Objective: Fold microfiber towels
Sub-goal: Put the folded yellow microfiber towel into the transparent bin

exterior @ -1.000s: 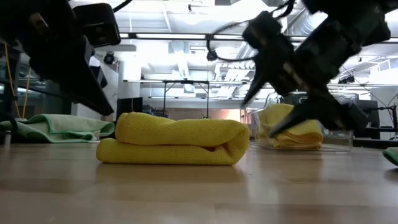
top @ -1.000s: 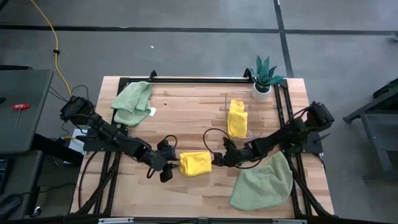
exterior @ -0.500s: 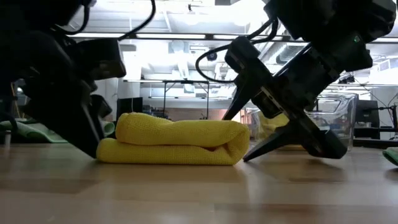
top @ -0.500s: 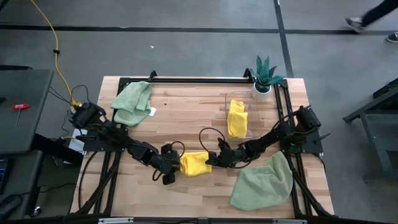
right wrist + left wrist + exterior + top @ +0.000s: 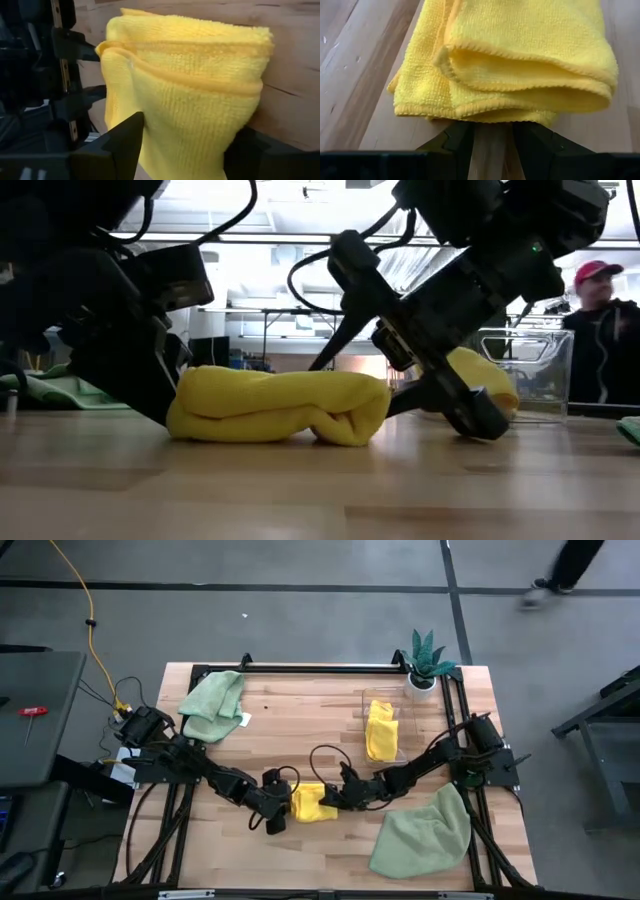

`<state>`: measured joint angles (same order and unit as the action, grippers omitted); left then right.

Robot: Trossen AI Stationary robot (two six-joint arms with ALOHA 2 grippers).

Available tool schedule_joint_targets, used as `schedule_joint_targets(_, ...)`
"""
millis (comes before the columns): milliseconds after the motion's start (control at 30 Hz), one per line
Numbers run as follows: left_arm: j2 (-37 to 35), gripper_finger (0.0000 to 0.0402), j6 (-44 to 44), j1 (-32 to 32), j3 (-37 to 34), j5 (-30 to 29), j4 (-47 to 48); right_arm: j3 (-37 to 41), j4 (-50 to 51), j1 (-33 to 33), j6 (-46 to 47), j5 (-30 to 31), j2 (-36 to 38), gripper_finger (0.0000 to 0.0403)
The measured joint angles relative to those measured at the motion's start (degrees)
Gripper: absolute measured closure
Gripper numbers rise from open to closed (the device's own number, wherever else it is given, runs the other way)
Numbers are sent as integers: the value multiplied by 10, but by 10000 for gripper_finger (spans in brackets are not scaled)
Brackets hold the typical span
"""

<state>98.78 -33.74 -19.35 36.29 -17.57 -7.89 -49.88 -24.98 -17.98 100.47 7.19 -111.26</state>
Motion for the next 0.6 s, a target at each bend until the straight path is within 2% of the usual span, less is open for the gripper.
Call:
schedule_joint_targets(100,-1,275,0,0,0,8,2,-1,17,0,0,-2,2,248)
schedule_joint_targets(200,-30,275,17,2,-1,54,34,-1,21,0,-10,0,3,358)
schedule_joint_targets(233,-45,275,26,2,-3,69,54,-1,20,0,-18,3,5,379)
schedule_joint_targets(367,-131,275,37,-1,-3,116,164,2,27,3,-41,7,29,385)
schedule_joint_targets(467,-216,275,6,-10,-3,140,267,2,24,7,-90,23,63,397)
schedule_joint_targets(600,-332,275,-36,-46,-2,136,360,2,34,20,-152,40,111,399)
